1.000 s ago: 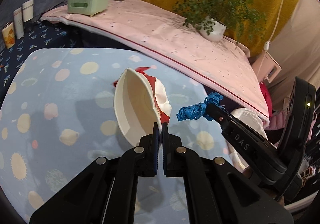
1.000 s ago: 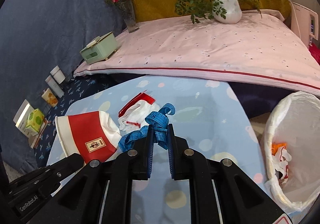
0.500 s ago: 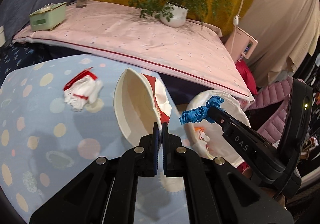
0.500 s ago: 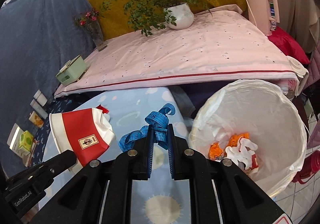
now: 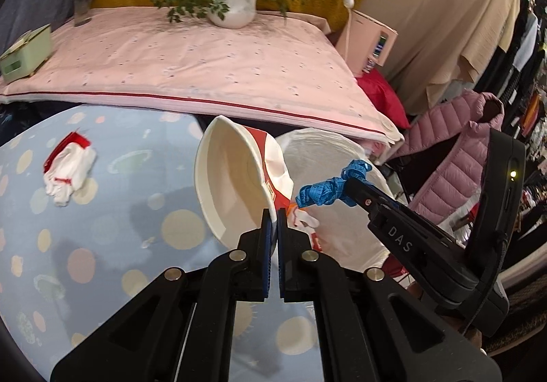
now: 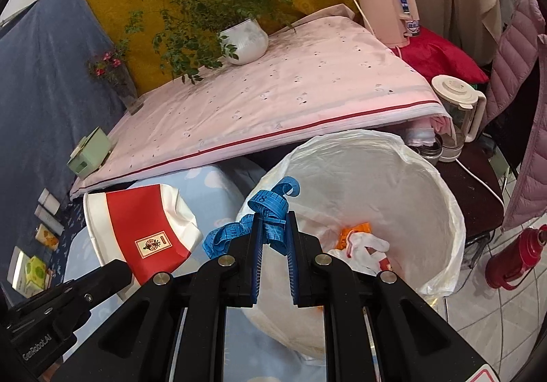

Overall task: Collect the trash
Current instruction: 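Carry the paper cup and tape measure over the bin, then open both grippers over the bin to drop cup and tape measure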

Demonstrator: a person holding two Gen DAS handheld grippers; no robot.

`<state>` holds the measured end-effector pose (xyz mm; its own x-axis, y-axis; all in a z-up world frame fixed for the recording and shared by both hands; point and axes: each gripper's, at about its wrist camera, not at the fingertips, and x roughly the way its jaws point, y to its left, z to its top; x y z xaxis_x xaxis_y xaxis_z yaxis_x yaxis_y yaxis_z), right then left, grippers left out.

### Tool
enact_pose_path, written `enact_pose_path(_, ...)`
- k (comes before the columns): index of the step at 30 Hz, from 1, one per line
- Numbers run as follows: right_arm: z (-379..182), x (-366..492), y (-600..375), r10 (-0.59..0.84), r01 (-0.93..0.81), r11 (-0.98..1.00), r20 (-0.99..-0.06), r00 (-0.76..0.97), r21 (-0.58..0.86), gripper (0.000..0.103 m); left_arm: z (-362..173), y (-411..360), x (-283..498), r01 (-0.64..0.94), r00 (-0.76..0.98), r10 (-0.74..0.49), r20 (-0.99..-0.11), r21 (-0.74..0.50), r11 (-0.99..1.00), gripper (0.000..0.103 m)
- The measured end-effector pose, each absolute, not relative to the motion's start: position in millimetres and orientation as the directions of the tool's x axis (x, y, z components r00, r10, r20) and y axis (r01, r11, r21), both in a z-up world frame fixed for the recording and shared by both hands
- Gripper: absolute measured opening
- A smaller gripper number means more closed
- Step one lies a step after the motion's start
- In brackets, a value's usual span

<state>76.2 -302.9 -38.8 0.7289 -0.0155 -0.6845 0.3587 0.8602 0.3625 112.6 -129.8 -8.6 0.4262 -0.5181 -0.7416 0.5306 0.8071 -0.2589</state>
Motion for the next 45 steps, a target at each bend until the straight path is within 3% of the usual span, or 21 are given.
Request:
enact_pose_path(12,-57.8,60.0,-342.6,-0.062,0.442,0.814,-0.700,0.712,0.378,0.012,-18.8,-172.4,114.2,0.594,0.373,-0.553,-0.745,-0.266,0.759,0.004)
enact_pose_path(19,-64.4,57.0,-352.3,-0.072,0.461,0.803,-0.706,0.704,0.377,0.013,-27.2,-173.5,117.8,0.572,0.377,-0.527,-0.762,-0.256,0.779,0.020)
enact_pose_path(32,-65.5,64.3,-341.6,-0.066,0.452,0.810,-0.708,0.703,0.374,0.018,-33.9,-154.8,122.2,0.526,0.407,-0.484,-0.775,-0.234,0.818,0.030)
enact_pose_path(34,-63.7,65.4,-338.2,-0.065,0.445,0.816,-0.706,0.705,0.370,0.018,-34.4,-151.4,122.3,0.516,0.417,-0.473,-0.777,-0.226,0.826,0.036)
enact_pose_path(38,-60.1,66.4,-331.9,-0.064,0.436,0.822,-0.700,0.711,0.367,0.030,-34.2,-142.2,122.6,0.494,0.443,-0.452,-0.774,-0.210,0.844,0.042)
enact_pose_path(45,-56.3,69.3,-315.0,-0.049,0.411,0.839,-0.704,0.708,0.355,0.032,-36.3,-124.0,123.8,0.462,0.456,-0.433,-0.778,-0.209,0.862,0.042)
